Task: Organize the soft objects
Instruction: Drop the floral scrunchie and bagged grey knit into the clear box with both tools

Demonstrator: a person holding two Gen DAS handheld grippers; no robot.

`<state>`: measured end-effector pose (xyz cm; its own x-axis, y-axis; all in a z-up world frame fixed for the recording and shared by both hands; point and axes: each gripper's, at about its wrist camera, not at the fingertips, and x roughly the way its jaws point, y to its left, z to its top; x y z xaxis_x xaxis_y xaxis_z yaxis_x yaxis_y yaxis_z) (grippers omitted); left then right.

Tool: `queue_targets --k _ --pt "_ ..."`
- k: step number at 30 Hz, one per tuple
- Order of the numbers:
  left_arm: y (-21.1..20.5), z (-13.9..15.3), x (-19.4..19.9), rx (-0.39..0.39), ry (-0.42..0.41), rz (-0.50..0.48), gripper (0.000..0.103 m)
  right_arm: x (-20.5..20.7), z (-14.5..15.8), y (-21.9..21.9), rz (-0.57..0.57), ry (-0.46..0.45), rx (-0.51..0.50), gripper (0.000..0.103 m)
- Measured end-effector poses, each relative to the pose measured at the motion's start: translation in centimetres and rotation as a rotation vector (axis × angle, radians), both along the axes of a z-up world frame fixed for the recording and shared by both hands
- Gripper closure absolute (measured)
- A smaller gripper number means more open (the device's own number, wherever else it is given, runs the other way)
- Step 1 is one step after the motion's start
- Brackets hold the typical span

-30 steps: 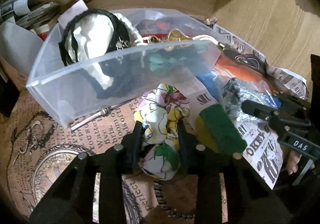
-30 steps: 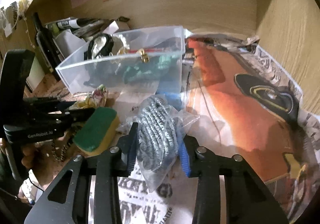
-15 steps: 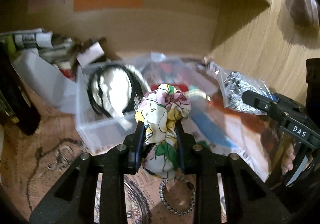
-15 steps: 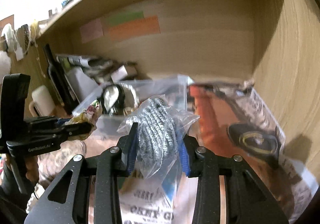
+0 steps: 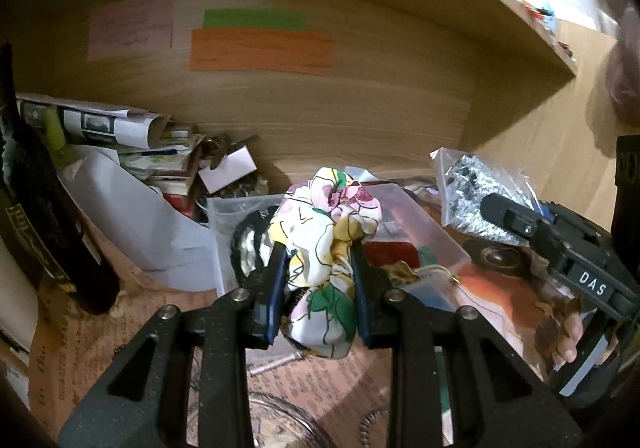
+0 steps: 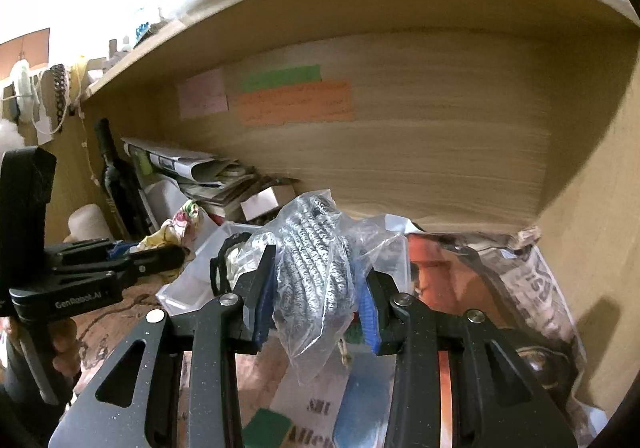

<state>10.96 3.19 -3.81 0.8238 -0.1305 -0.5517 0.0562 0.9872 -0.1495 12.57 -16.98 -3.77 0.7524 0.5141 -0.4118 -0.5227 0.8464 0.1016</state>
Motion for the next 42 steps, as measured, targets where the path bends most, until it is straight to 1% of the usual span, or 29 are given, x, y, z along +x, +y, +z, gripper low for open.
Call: queue_targets --k 5,12,20,22,23,25,30,32,33,35,39,42 --pt "0.7 -0.7 1.9 0.003 0.033 0.013 0.075 1.9 -1.1 1.3 0.007 0.042 -0.025 0.07" --pt "0.9 -3.0 4.6 0.007 0.102 0.018 0.075 4.6 -3.4 3.0 0.008 0.126 -0.067 0.07" --pt "0.4 -5.4 6.8 0.013 0.17 0.004 0.074 6.6 -5.5 3.9 -0.001 0.19 -0.128 0.069" --pt "0.3 -5.9 7.1 0.018 0.185 0.001 0.072 6.7 -5.8 3.9 -0.007 0.192 -0.142 0.069" --pt "0.3 -6.1 7.2 0.019 0.19 0.001 0.067 6.7 -5.9 4.0 -0.012 0.193 -0.15 0.068" --pt "0.3 -6.3 7.3 0.016 0.199 0.003 0.061 6.8 -6.0 4.0 -0.016 0.2 -0.161 0.064" --pt "0.4 -6.5 7.4 0.006 0.212 0.003 0.054 6.5 -5.6 3.8 -0.036 0.183 -0.172 0.04" --pt "0.5 -6.2 7.1 0.0 0.208 0.004 0.047 6.2 -5.2 3.7 -0.041 0.17 -0.172 0.036" --pt "0.6 -6.1 6.9 -0.002 0.202 0.005 0.046 6.0 -4.9 3.5 -0.043 0.16 -0.171 0.032" --pt "0.6 -5.5 6.2 0.0 0.18 0.011 0.041 5.5 -4.3 3.3 -0.051 0.138 -0.167 0.029" --pt "0.7 -3.9 4.7 0.009 0.128 0.024 0.04 3.9 -2.9 2.9 -0.049 0.09 -0.159 0.027" --pt "0.7 -2.9 3.5 0.016 0.09 0.029 0.035 2.5 -2.0 2.6 -0.04 0.061 -0.149 0.025"
